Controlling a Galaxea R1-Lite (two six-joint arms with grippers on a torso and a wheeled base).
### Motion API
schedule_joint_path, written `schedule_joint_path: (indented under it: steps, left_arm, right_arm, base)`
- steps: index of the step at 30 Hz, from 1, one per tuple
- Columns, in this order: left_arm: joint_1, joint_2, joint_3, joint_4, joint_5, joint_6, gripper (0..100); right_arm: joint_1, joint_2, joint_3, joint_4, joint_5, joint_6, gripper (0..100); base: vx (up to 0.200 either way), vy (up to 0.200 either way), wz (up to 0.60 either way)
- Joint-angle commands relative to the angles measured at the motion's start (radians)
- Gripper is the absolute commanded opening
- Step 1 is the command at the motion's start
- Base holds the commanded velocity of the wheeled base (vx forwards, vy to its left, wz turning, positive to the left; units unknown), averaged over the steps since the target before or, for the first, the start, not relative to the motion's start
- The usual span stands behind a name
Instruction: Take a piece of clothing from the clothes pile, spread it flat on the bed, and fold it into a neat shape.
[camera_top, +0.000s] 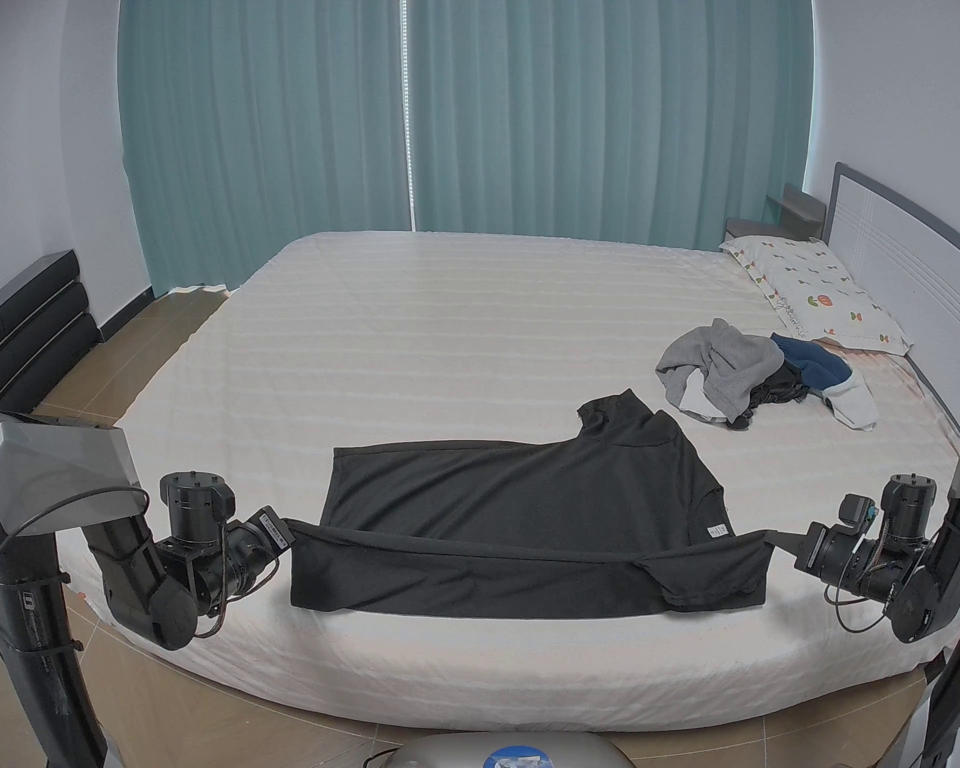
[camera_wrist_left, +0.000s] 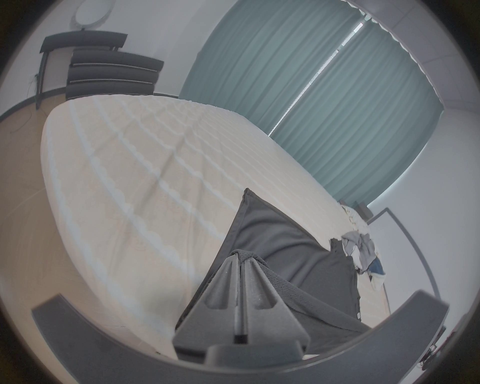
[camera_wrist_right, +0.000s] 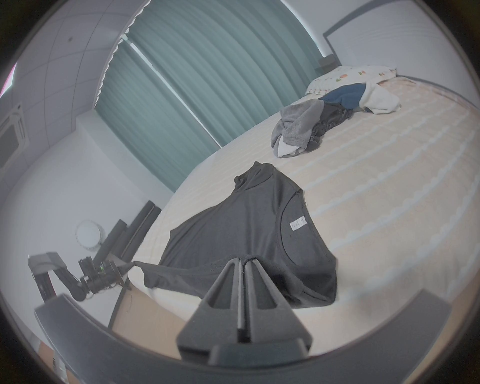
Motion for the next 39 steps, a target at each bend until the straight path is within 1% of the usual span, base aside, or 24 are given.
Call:
schedule_joint_path:
  steps: [1,5,11,13,14,18,19,24,25,28,31,32,36,39]
  left_arm:
    - [0.001,0.062,-0.060,-0.001,0.001,-0.035,0]
    - [0.001,0.109,-0.106,-0.001,0.000,-0.038,0]
    - [-0.002,0.183,-0.174,-0.001,0.001,-0.041,0]
    - [-0.002,0.211,-0.201,-0.001,0.001,-0.053,0]
    - [-0.004,0.220,-0.212,-0.001,0.001,-0.059,0]
    - [-0.007,0.241,-0.240,-0.001,0.001,-0.061,0]
    - [-0.008,0.246,-0.244,-0.001,0.001,-0.061,0]
    - [-0.016,0.261,-0.260,-0.001,0.001,-0.071,0]
    - [-0.016,0.270,-0.270,-0.001,0.003,-0.078,0]
    - [-0.016,0.280,-0.280,-0.001,0.005,-0.081,0]
    - [-0.016,0.284,-0.286,-0.001,0.011,-0.084,0]
    - [-0.017,0.287,-0.286,0.000,0.014,-0.084,100]
    - [-0.017,0.295,-0.297,-0.001,0.018,-0.085,100]
    - [-0.014,0.293,-0.300,-0.001,0.018,-0.105,100]
  right_arm:
    - [-0.005,0.048,-0.058,-0.003,0.001,0.045,0]
    - [-0.004,0.099,-0.097,-0.004,0.001,0.074,0]
    - [-0.004,0.197,-0.147,-0.050,-0.006,0.118,0]
    - [0.001,0.238,-0.166,-0.075,-0.022,0.126,0]
    - [0.004,0.263,-0.176,-0.090,-0.042,0.129,0]
    - [0.009,0.344,-0.192,-0.164,-0.088,0.131,0]
    - [0.010,0.366,-0.193,-0.184,-0.088,0.131,0]
    - [0.030,0.416,-0.238,-0.187,-0.093,0.138,0]
    - [0.035,0.427,-0.255,-0.187,-0.104,0.161,0]
    - [0.044,0.430,-0.275,-0.187,-0.122,0.190,0]
    - [0.044,0.444,-0.291,-0.187,-0.128,0.197,0]
    - [0.044,0.445,-0.296,-0.187,-0.128,0.197,100]
    - [0.044,0.447,-0.310,-0.187,-0.130,0.210,100]
    - [0.039,0.438,-0.325,-0.187,-0.153,0.243,100]
  base:
    - [0.000,0.000,0.00]
    - [0.000,0.000,0.00]
    - [0.000,0.000,0.00]
    - [0.000,0.000,0.00]
    - [0.000,0.000,0.00]
    - [0.000,0.000,0.00]
    - [0.000,0.000,0.00]
    - [0.000,0.000,0.00]
    - [0.000,0.000,0.00]
    - [0.000,0.000,0.00]
    - [0.000,0.000,0.00]
    - [0.000,0.000,0.00]
    - [0.000,0.000,0.00]
    - [0.000,0.000,0.00]
